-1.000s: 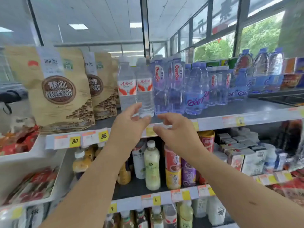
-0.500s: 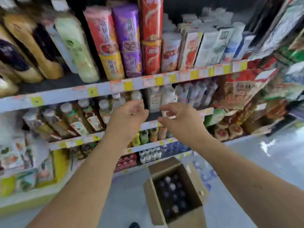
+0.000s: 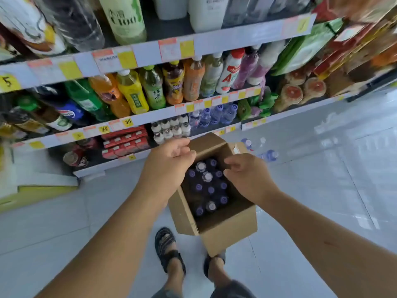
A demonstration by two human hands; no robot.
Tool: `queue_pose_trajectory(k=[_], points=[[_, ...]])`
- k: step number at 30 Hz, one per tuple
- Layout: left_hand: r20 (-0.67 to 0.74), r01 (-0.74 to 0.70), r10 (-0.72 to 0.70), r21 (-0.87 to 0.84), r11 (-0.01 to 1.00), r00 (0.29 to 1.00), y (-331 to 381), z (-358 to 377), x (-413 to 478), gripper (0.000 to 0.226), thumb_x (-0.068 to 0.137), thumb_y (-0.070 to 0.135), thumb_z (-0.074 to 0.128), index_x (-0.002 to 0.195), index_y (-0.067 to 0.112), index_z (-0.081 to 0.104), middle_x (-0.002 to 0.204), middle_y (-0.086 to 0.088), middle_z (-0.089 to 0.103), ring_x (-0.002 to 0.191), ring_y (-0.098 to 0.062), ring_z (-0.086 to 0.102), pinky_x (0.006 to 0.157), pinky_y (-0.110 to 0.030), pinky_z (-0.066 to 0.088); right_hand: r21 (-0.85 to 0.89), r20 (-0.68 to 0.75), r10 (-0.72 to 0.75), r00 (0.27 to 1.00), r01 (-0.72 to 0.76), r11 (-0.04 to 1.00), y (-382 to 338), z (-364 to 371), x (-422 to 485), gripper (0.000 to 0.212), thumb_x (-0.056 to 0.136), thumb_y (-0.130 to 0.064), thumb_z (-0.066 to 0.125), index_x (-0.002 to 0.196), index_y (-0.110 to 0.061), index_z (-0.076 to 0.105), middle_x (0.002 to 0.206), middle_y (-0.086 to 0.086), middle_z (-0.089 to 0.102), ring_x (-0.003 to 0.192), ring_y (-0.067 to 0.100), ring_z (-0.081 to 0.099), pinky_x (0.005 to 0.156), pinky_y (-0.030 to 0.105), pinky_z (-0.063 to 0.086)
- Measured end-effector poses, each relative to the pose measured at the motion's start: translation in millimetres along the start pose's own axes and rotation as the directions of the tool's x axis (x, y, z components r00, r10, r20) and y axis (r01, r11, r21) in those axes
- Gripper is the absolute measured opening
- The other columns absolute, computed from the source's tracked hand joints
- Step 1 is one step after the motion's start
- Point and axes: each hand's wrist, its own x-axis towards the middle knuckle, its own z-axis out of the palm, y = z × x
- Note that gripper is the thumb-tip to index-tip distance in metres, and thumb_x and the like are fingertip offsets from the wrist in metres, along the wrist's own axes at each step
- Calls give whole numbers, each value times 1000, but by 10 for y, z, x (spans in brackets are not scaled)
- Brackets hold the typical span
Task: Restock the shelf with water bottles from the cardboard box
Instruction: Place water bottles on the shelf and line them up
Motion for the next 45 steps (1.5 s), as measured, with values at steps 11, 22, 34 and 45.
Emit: queue_pose_trajectory(k=[11, 22, 34, 45], points=[[-114, 135, -148, -115, 984, 982, -1645, 704, 875, 27, 82, 31, 70, 107, 42, 70, 102, 21, 73, 102, 1, 66, 95, -36, 53, -304, 243, -40, 969, 116, 946, 1406, 1741, 1369, 30, 94, -19, 58, 122, -14, 63, 121, 10, 64, 112, 27, 59, 95, 34, 48], [-103, 72, -94, -205, 976, 990, -2219, 818, 1305, 29, 76, 33, 65, 103, 41, 73, 102, 18, 74, 98, -3, 70, 88, -39, 56, -480, 249, -74, 966, 190, 856, 1902, 2772, 2116, 32, 90, -15, 58, 122, -12, 55, 122, 15, 57, 109, 30, 56, 83, 34, 47], [-63, 88, -95, -98, 991, 993, -1339, 695, 608, 34, 92, 14, 64, 108, 43, 70, 107, 19, 72, 100, 4, 65, 90, -29, 52, -226, -31, -220, 975, 207, 952, 808, 1129, 916, 31, 75, -21, 68, 106, -21, 68, 105, 5, 59, 91, 26, 60, 71, 24, 39], [148, -300, 296, 0, 954, 944, 1046, 281, -1064, 77, 71, 26, 76, 140, 42, 44, 121, 39, 59, 114, 22, 49, 90, -6, 42, -325, -115, -563, 819, 504, 800, -1522, -2108, -1112, 8, 69, -28, 70, 72, -22, 68, 67, -1, 61, 64, 20, 53, 57, 26, 46]])
